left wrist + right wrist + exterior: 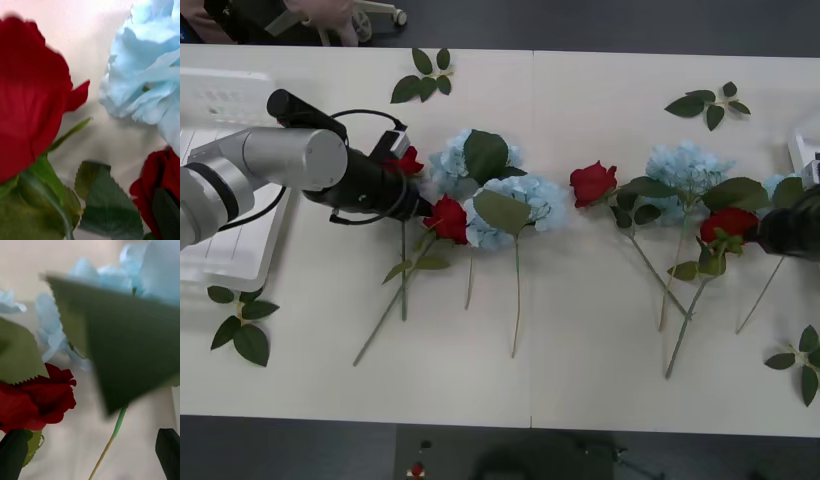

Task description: Put the red flowers into the right box and the blue flowers into the left box

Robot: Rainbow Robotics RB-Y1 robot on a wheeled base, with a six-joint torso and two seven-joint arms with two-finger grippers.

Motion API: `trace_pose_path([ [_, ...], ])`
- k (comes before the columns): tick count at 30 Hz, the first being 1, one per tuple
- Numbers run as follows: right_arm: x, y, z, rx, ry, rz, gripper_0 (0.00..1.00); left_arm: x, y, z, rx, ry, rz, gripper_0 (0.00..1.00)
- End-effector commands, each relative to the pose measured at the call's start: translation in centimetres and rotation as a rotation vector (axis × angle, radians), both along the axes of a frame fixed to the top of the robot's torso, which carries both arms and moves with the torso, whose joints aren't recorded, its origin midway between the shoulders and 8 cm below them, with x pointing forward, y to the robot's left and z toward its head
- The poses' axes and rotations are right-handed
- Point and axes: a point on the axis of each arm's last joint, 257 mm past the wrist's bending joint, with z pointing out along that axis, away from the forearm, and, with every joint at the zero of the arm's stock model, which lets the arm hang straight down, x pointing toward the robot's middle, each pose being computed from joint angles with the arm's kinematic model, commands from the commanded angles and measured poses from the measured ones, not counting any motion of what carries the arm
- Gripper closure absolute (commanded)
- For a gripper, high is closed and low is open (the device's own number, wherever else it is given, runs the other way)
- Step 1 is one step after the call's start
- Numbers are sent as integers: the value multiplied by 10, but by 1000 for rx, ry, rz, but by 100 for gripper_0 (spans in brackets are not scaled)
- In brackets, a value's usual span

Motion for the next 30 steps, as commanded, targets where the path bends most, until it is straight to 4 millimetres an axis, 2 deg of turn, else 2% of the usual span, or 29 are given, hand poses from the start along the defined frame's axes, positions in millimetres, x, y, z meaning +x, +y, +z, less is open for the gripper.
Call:
trace_pose_path([
  [1, 14, 2, 1, -14, -23, 12, 1, 16, -1, 21, 18, -27, 20, 0],
  [2, 15, 1, 0, -20, -26, 15, 1, 16, -1, 20, 20, -28, 18, 6],
  [3, 15, 1, -1, -20, -26, 13, 1, 16, -1, 20, 21, -28, 19, 22],
  [6, 15, 3, -6, -12, -24, 9, 2, 17, 1, 20, 28, -32, 17, 96],
  [7, 15, 2, -8, -12, -22, 7, 2, 17, 2, 21, 29, -34, 19, 100],
  [16, 20, -1, -28, -42, -38, 27, 6, 20, 14, 22, 52, -46, 24, 100],
  [21, 20, -1, -38, -36, -26, 17, 21, 23, 25, 26, 61, -55, 36, 100],
  [22, 20, 2, -39, -30, -25, 16, 36, 28, 33, 36, 57, -72, 51, 100],
  [24, 21, 2, -38, -27, -28, 15, 51, 38, 44, 58, 38, -107, 70, 100],
  [26, 21, 2, -38, -24, -27, 15, 54, 45, 52, 79, 13, -140, 88, 100],
  [28, 23, 3, -37, -20, -30, 16, 63, 54, 44, 120, -49, -198, 79, 100],
  [29, 24, 5, -36, -18, -31, 18, 72, 57, 33, 151, -93, -243, 61, 100],
  [30, 24, 5, -35, -16, -33, 18, 95, 58, 22, 178, -134, -284, 42, 100],
])
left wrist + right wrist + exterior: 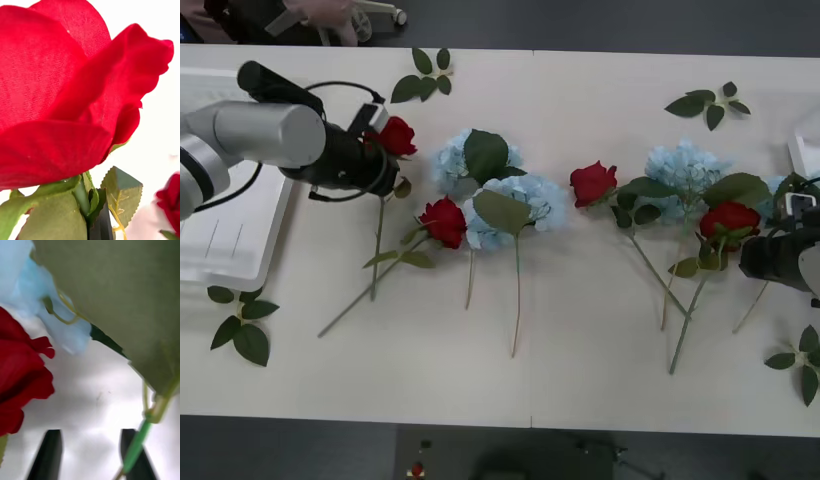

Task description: Put the red flowers into the right box and the blue flowers into the left box

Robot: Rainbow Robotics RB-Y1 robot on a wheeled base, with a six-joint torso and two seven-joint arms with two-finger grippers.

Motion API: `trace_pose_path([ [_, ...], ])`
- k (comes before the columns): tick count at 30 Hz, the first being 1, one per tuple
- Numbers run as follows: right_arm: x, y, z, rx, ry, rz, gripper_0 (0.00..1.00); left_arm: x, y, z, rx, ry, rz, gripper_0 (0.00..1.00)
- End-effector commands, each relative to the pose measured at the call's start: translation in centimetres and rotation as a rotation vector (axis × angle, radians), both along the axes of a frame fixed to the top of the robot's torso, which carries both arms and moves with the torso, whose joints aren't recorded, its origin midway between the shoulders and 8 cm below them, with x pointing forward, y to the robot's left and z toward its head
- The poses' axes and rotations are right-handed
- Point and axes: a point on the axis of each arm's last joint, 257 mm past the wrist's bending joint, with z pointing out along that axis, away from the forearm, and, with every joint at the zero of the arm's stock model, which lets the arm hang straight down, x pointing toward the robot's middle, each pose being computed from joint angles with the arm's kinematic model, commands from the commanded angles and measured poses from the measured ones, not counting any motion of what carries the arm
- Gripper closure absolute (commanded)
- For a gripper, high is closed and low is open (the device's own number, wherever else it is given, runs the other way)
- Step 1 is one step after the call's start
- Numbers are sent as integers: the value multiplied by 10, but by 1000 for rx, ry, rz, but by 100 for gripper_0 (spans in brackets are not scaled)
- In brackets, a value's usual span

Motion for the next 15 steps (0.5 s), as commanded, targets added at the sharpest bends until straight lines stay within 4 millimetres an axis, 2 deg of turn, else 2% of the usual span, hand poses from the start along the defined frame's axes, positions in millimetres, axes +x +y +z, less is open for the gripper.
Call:
trace_pose_path([
  [1, 22, 11, 25, 1, -49, 36, 100, 28, -21, 146, -174, -213, -24, 100],
  [2, 23, 13, 26, 1, -49, 40, 100, 25, -36, 173, -228, -245, -50, 100],
  [3, 24, 13, 27, 3, -52, 39, 100, 23, -44, 187, -254, -264, -65, 100],
  [5, 26, 12, 29, 10, -57, 36, 100, 12, -70, 231, -317, -330, -129, 100],
  [6, 26, 13, 31, 19, -61, 36, 100, 1, -90, 249, -339, -360, -186, 100],
  [8, 29, 16, 37, 44, -72, 34, 100, -20, -123, 271, -415, -397, -253, 100],
  [9, 31, 17, 41, 53, -80, 34, 100, -27, -134, 274, -443, -401, -272, 100],
  [11, 36, 21, 55, 79, -106, 39, 100, -56, -176, 284, -572, -420, -336, 100],
  [12, 36, 21, 55, 79, -106, 39, 100, -56, -176, 284, -572, -420, -336, 100],
  [13, 40, 23, 67, 94, -127, 47, 100, -71, -195, 286, -622, -451, -365, 100],
  [15, 43, 25, 82, 119, -151, 53, 100, -87, -213, 287, -675, -486, -387, 100],
])
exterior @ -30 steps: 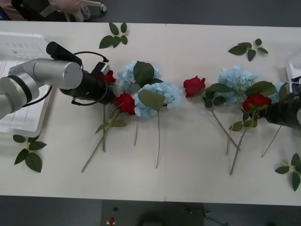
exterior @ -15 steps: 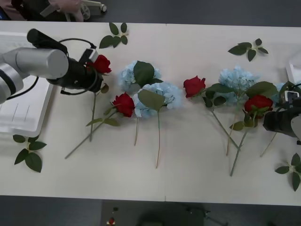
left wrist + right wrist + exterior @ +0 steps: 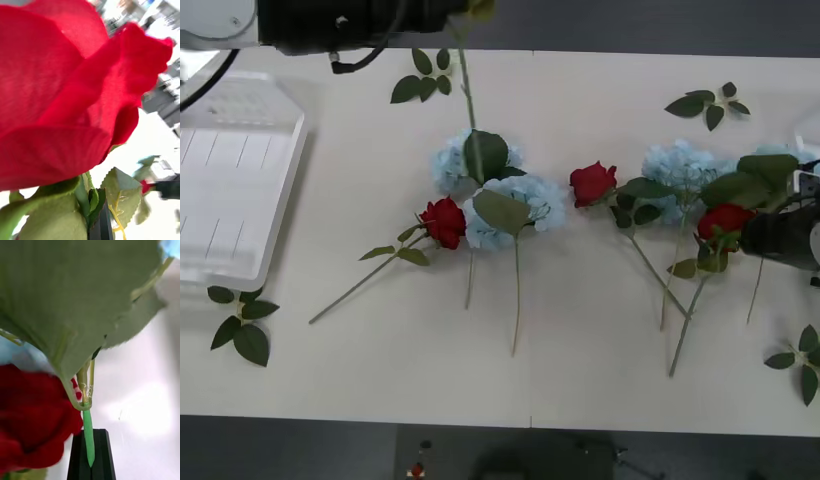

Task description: Put the red flowers into the right box and the blue flowers into the left box

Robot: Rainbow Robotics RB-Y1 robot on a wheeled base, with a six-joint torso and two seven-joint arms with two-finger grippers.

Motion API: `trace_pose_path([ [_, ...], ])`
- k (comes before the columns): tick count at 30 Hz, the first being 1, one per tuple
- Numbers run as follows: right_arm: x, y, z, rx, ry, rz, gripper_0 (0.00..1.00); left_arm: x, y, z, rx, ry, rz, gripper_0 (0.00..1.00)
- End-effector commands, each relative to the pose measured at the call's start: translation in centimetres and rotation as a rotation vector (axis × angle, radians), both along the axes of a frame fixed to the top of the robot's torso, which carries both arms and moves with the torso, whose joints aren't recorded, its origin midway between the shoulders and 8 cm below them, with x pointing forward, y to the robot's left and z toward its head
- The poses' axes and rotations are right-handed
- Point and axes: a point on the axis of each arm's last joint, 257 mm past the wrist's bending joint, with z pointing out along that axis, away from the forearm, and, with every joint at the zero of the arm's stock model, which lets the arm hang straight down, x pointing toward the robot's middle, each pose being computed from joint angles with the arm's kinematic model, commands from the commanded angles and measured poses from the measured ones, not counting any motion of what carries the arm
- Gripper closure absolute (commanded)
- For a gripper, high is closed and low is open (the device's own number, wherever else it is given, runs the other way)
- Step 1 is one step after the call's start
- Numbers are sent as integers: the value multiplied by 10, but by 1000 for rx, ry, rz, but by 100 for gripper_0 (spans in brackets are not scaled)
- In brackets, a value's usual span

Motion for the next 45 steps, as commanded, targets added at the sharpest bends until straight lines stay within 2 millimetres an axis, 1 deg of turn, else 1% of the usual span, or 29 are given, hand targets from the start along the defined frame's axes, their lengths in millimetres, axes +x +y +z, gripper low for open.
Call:
trace_pose_path([
  [1, 19, 12, 54, 8, -90, 86, 100, -42, -49, -2, -109, -76, -83, 100],
  [3, 20, 13, 69, 11, -104, 120, 100, -52, -62, -6, -97, -111, -102, 100],
  [4, 20, 12, 73, 11, -105, 132, 100, -55, -66, -7, -94, -117, -109, 100],
  [5, 19, 12, 84, 12, -115, 165, 100, -62, -77, -6, -105, -124, -127, 100],
  [6, 19, 12, 88, 12, -120, 177, 100, -65, -81, -6, -111, -124, -133, 100],
  [7, 19, 12, 97, 10, -139, 209, 100, -68, -89, -1, -136, -125, -144, 100],
  [9, 16, 16, 105, 3, -160, 267, 100, -71, -99, 2, -168, -122, -153, 100],
  [11, 12, 26, 118, 14, -192, 336, 100, -71, -110, 5, -204, -121, -154, 100],
  [13, 7, 39, 131, 32, -229, 399, 100, -70, -115, 7, -228, -119, -153, 100],
  [15, 2, 52, 140, 90, -255, 435, 100, -70, -117, 11, -243, -123, -150, 100],
  [16, -2, 63, 147, 146, -277, 463, 100, -70, -118, 12, -248, -125, -151, 100],
  [17, -5, 69, 154, 183, -297, 486, 100, -70, -118, 12, -247, -126, -151, 100],
  [21, -11, 80, 177, 223, -370, 569, 100, -69, -116, 10, -242, -125, -148, 100],
  [23, -11, 79, 182, 216, -389, 583, 100, -68, -115, 11, -245, -125, -145, 100],
  [28, -9, 73, 179, 246, -393, 561, 100, -67, -113, 14, -254, -130, -138, 100],
  [31, -6, 60, 173, 265, -389, 514, 100, -66, -111, 15, -255, -131, -135, 100],
  [32, -4, 50, 168, 275, -385, 485, 100, -65, -110, 15, -256, -133, -133, 100],
  [35, 0, 32, 158, 284, -369, 435, 100, -65, -110, 15, -256, -133, -133, 100],
  [38, 1, 10, 146, 273, -344, 384, 100, -65, -110, 16, -254, -137, -133, 100],
  [44, 3, -33, 121, 171, -280, 306, 100, -65, -110, 15, -252, -139, -131, 100],
  [45, 3, -37, 119, 164, -277, 298, 100, -65, -110, 14, -249, -141, -131, 100],
])
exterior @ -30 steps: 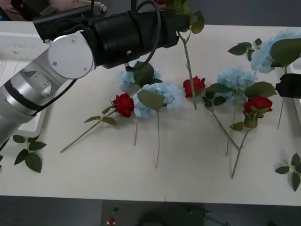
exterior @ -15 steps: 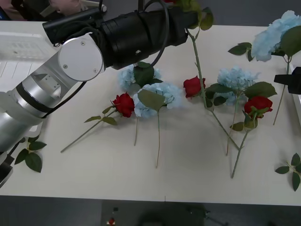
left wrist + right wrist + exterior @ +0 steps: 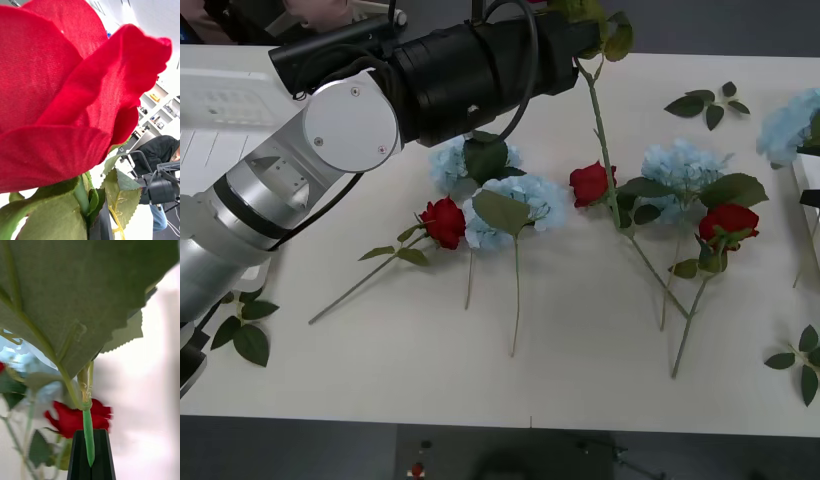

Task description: Put the red flowers into the right box and the blue flowers into the left box

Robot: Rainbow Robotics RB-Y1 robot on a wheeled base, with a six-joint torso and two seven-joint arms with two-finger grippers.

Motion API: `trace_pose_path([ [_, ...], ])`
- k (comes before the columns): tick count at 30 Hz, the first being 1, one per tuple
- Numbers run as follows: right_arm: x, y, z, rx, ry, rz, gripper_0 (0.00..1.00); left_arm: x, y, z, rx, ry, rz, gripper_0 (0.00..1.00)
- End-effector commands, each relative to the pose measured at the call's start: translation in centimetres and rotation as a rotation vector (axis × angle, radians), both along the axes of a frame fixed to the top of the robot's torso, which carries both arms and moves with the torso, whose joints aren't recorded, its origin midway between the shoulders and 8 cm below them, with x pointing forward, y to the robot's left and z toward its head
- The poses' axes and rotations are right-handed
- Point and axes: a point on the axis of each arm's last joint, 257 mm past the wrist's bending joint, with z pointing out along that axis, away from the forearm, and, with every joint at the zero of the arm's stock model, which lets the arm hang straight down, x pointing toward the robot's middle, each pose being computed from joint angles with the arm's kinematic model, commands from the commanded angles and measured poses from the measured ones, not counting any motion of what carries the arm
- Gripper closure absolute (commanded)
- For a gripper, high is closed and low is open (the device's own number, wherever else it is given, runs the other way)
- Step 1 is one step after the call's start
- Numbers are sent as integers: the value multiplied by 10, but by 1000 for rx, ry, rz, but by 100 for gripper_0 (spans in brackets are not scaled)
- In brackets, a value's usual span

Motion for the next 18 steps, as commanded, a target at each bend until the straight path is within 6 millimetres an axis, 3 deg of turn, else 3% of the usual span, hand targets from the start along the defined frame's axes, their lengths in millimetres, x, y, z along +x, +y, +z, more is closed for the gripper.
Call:
trace_pose_path([
  [1, 9, -26, 13, -59, -3, -47, 100, 4, 9, 22, 11, -78, 23, 100],
  [5, 8, -30, -1, -55, 26, -55, 99, 4, 9, 22, 13, -81, 24, 100],
  [8, 9, -28, -1, -56, 24, -51, 47, 5, 9, 22, 17, -86, 26, 100],
  [9, 9, -29, -1, -58, 24, -51, 38, 5, 9, 22, 18, -87, 27, 100],
  [10, 9, -29, -1, -64, 23, -49, 22, 5, 10, 22, 18, -86, 28, 100],
  [18, 9, -24, 0, -83, 24, -20, 3, 5, 10, 22, 20, -91, 29, 100],
])
